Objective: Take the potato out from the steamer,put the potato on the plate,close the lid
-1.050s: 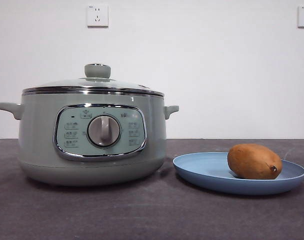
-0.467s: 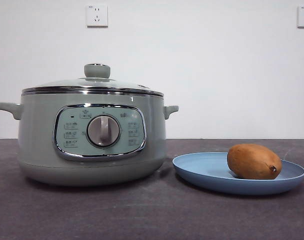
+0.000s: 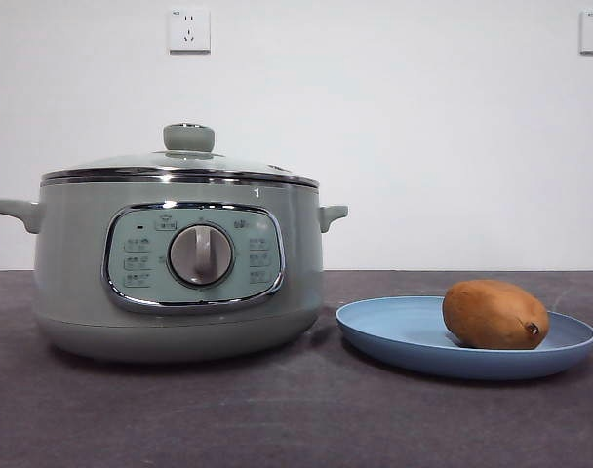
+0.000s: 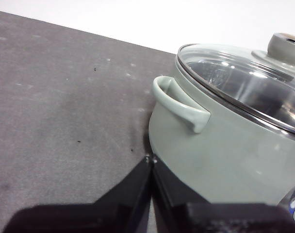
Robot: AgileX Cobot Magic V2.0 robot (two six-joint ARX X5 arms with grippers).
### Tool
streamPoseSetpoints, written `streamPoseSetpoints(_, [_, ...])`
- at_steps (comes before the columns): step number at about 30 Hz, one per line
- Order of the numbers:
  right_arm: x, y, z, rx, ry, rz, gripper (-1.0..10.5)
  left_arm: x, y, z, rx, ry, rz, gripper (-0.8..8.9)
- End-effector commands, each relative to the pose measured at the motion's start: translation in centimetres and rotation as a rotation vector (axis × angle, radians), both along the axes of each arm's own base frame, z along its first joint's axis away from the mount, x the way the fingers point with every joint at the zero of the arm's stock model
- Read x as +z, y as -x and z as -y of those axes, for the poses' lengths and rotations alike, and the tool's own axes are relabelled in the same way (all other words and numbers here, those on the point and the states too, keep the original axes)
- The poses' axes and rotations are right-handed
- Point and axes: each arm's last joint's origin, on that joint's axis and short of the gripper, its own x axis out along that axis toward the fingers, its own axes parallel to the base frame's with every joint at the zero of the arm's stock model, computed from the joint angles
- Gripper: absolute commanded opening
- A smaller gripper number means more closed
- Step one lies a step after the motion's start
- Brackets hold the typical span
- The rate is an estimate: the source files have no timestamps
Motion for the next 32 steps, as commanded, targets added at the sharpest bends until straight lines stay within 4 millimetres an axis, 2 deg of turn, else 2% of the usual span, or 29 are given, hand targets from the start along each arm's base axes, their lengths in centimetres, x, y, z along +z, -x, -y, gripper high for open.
streamPoseSetpoints(1, [0.21, 0.05, 0.02, 0.002, -0.001, 0.012, -0.2, -0.42, -0.06, -0.04, 0.008, -0.002, -0.009, -0.03])
streamPoseSetpoints(28, [0.48, -0.12, -0.06, -0.001, -0.021, 0.037, -0.2, -0.41, -0.06, -0.04, 0.008, -0.001, -0.009, -0.03])
streamPoseSetpoints(32, [0.89, -0.17, 0.57, -0.134, 0.034, 0.120, 0.1, -0.42, -0.06, -0.03, 0.008, -0.002, -0.009, -0.03])
